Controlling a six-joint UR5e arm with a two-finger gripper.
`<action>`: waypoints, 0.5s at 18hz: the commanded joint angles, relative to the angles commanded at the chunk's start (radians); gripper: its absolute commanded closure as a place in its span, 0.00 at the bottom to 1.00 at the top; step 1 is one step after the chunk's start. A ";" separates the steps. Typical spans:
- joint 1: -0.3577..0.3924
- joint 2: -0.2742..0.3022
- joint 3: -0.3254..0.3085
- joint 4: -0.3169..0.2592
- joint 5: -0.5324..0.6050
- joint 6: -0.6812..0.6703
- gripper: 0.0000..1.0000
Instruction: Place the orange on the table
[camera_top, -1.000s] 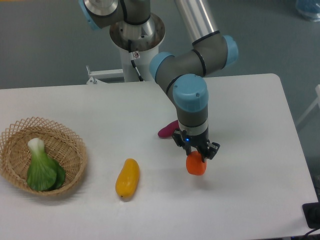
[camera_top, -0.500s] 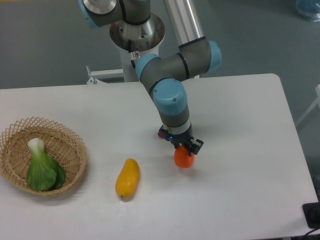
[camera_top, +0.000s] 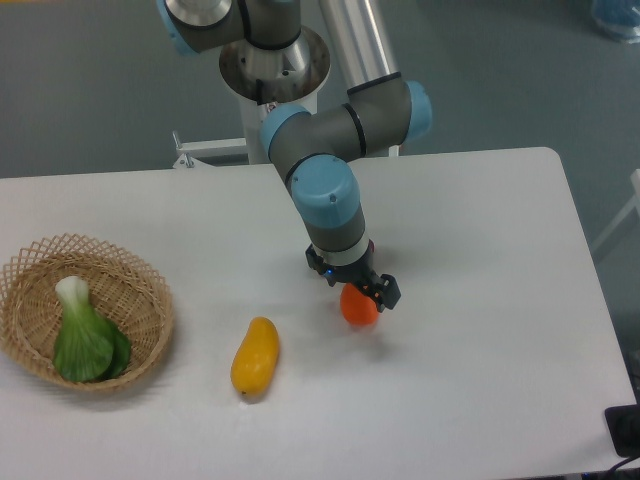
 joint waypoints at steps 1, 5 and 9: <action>0.006 0.002 0.005 -0.002 -0.026 -0.003 0.00; 0.034 0.023 0.012 -0.002 -0.097 0.001 0.00; 0.075 0.025 0.031 -0.003 -0.111 0.028 0.00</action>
